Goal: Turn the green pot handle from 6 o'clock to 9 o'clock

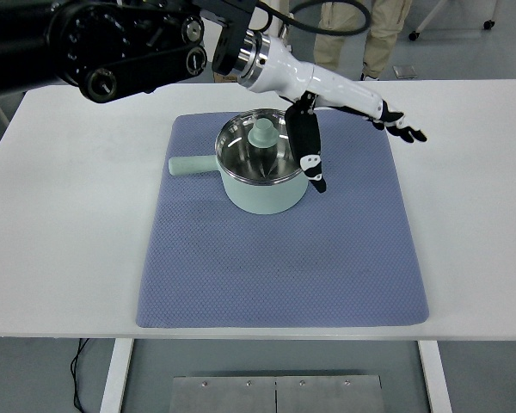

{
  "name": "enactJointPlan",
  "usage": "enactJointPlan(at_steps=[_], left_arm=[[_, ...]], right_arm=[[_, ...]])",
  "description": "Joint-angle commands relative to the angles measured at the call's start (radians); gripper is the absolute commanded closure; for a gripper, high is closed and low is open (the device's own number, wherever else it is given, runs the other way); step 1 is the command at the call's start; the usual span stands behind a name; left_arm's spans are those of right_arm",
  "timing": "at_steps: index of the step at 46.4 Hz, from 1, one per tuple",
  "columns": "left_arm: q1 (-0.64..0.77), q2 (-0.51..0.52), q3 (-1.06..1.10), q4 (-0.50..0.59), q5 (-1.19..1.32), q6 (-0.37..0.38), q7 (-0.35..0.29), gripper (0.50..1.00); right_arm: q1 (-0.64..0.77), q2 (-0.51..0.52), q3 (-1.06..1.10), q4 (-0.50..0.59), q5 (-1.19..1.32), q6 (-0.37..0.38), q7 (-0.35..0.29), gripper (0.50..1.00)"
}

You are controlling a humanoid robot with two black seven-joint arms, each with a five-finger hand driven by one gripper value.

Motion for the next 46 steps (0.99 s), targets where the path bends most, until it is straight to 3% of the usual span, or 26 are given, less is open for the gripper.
enactJointPlan(at_steps=[1, 24, 46], left_arm=[[0.016, 0.007, 0.012, 0.035, -0.121, 0.001, 0.0, 0.5], [0.122, 0.091, 0.172, 0.035, -0.856, 0.199, 0.0, 0.5], [0.345, 0.166, 0.161, 0.037, -1.223, 0.322, 0.0, 0.5]], right_arm=[[0.0, 0.0, -0.001, 0.0, 0.0, 0.0, 0.0, 0.5], [0.0, 0.0, 0.0, 0.0, 0.0, 0.0, 0.0, 0.5], [0.0, 0.0, -0.001, 0.0, 0.0, 0.0, 0.0, 0.5]])
